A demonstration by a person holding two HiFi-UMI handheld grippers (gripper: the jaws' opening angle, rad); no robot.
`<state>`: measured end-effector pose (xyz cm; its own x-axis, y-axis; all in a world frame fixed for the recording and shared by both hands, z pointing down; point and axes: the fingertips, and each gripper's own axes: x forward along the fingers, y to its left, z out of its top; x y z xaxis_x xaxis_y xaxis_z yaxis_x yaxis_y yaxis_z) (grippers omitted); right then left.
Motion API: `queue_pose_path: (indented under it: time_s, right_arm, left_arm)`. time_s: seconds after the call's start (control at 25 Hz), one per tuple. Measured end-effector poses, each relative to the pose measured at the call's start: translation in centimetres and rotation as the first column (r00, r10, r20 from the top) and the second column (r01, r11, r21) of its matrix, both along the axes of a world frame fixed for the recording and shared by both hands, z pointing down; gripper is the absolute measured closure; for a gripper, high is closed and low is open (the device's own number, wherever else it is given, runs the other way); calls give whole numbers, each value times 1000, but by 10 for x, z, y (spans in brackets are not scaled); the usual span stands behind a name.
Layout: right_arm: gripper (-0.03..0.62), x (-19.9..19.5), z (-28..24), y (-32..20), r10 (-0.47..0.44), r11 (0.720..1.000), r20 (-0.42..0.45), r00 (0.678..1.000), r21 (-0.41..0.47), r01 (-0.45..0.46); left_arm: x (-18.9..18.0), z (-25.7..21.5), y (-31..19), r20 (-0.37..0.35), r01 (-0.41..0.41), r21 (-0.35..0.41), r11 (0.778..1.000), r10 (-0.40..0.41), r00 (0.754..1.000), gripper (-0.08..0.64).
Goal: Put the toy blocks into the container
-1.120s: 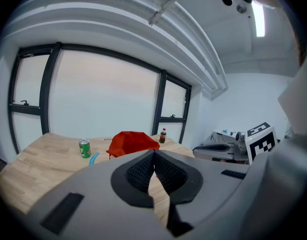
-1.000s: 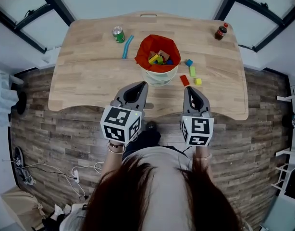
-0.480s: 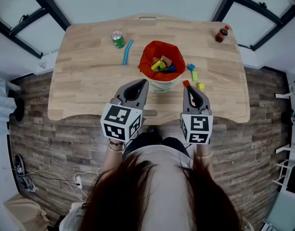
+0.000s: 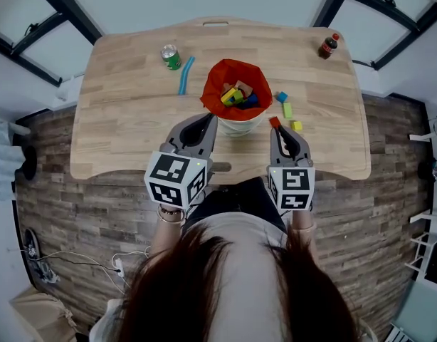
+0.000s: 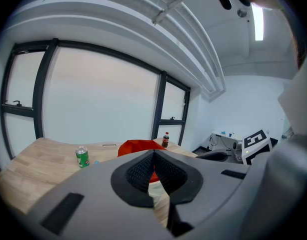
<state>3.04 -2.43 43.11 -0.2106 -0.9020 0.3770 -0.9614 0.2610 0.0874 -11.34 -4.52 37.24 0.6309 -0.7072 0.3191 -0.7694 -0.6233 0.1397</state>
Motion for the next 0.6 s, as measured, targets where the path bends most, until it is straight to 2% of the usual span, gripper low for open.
queue_pose_path:
  time_s: [0.6]
  right_arm:
    - [557,28,18,-28,-75,995,-17,997,-72,74]
  left_arm:
    - [24,-22,-24,-9,68,11,998,-68,998,551]
